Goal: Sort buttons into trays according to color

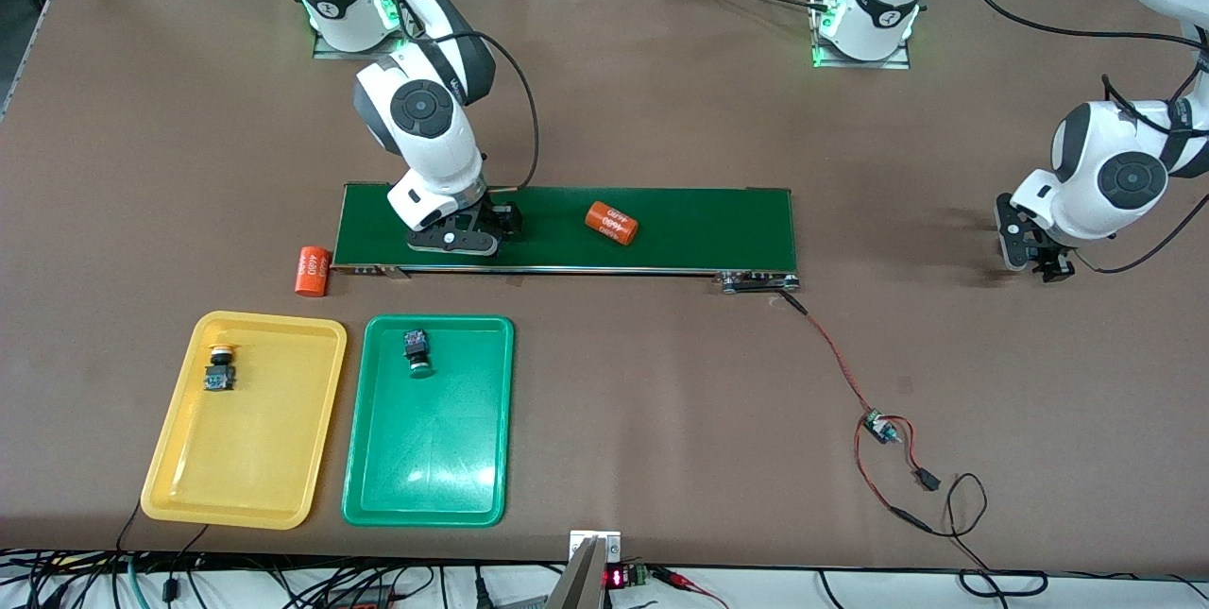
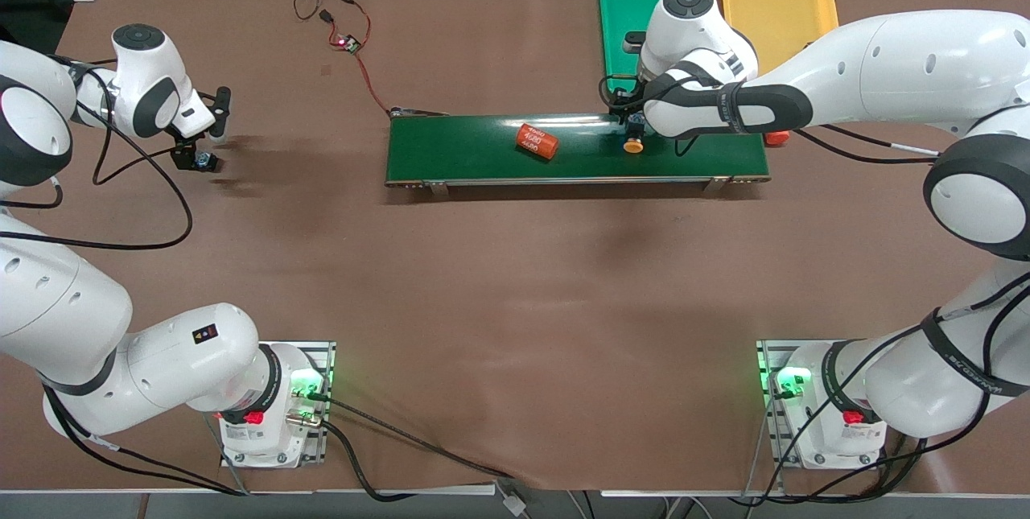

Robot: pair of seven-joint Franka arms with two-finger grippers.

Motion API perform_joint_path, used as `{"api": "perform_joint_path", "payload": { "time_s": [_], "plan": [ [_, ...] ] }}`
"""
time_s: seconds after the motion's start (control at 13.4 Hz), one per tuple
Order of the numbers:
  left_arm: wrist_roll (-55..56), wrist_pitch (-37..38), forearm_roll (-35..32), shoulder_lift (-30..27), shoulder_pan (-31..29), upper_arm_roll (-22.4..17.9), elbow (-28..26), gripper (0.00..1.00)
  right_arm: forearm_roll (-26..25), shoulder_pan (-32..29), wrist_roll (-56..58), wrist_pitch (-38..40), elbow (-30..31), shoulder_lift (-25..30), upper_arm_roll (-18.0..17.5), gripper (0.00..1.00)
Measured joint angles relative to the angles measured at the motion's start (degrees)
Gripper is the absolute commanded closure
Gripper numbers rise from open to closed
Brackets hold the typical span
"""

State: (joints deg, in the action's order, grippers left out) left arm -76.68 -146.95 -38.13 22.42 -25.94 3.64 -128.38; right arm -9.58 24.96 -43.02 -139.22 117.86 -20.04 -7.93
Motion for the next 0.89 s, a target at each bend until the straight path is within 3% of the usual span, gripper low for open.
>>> {"api": "perform_joint_path", "payload": {
  "time_s": [0.15,0.3,0.67,0.89],
  "plan": [
    [-0.23,-1.35,-1.56,1.13,-0.32,-0.34,-0.21,0.57,-0.25,-0.16,0.0,-0.47,0.33,-0.47,0.0,0.06],
    [-0.3,-1.76,-1.76,1.94,-0.36,-0.4,-0.21,0.73,-0.34,-0.17,0.0,-0.83,0.46,-1.06,0.0,0.23],
    [-0.73,-2.71,-1.84,0.15,-0.31,0.61,0.84,0.74,-0.35,-0.46,0.0,-1.0,0.47,-1.81,0.03,0.86],
    [-0.89,-1.33,-1.84,-2.73,-0.21,5.77,0.94,0.74,-0.36,-1.24,0.0,-0.94,0.45,-1.69,0.09,0.94]
  ]
}}
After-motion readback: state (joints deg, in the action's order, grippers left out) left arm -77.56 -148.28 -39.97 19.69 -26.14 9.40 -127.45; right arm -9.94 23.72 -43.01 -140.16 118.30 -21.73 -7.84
